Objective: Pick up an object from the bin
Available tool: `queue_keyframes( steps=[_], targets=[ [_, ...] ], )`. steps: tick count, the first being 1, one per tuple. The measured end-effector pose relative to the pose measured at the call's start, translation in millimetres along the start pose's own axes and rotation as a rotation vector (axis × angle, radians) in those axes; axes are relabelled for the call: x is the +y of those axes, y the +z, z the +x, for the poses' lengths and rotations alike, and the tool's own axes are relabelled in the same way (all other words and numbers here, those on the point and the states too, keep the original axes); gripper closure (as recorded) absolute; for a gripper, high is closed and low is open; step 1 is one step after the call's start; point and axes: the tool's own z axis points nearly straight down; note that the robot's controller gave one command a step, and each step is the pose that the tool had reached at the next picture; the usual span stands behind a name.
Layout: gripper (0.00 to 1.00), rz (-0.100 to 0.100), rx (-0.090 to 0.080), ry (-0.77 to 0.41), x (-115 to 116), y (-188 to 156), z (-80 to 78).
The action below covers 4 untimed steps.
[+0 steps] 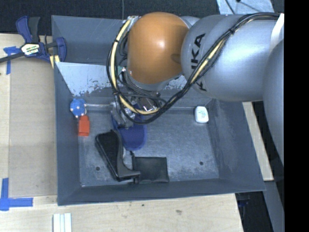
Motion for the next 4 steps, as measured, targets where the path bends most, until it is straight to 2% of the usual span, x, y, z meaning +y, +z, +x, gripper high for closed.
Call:
queue_keyframes(
  steps=[1,2,3,4],
  targets=[
    [0.0,-0.003,0.009,0.0,1,6,1.8],
    [0.0,0.003,-0.03,-0.466,18,119,41.7],
    [1.0,0.004,-0.013,-0.467,16,118,44.5],
    [1.0,-0.002,0.007,-0.438,-17,35,55.9]
  ],
)
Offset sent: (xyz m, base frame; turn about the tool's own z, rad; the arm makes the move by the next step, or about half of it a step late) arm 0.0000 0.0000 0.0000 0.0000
